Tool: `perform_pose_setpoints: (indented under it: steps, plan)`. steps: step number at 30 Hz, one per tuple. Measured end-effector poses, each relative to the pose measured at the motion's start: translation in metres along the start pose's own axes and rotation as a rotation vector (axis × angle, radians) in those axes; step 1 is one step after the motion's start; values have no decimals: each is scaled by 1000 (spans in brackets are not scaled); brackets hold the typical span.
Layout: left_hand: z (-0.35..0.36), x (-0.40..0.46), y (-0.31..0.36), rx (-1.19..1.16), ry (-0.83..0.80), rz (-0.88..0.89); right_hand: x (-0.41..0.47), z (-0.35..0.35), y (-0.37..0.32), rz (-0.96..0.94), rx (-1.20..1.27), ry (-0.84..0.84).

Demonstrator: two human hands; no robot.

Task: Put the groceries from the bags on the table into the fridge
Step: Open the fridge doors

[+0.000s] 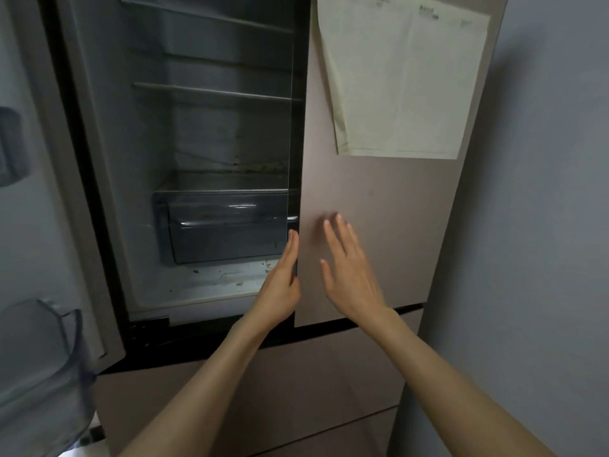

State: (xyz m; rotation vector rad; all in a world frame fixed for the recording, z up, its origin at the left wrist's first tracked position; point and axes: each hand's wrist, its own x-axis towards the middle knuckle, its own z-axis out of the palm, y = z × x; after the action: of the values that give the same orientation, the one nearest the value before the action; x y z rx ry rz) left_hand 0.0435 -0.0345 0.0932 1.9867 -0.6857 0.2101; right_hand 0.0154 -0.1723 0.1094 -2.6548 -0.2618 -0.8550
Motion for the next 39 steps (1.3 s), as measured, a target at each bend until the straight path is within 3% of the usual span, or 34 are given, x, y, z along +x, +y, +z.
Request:
perform_pose_setpoints:
  steps: [5,11,17,22,32,36,39]
  plan:
    - [9,-1,-2,-128,56,-11,-5,7,11,41,30,-46]
    - [11,-19,12,-109,32,-22,-18,10,2,65,87,-7]
    - [21,-58,33,6,5,136,-58,-7,12,51,170,95]
    - [38,-78,64,103,112,353,-98,-41,33,101,211,159]
    - [78,-80,109,168,121,366,-156,-104,70,264,78,189]
    - [87,-73,113,177,-43,303,-171,-125,83,350,73,267]
    - [99,-73,115,225,-185,361,-177,-139,85,421,91,360]
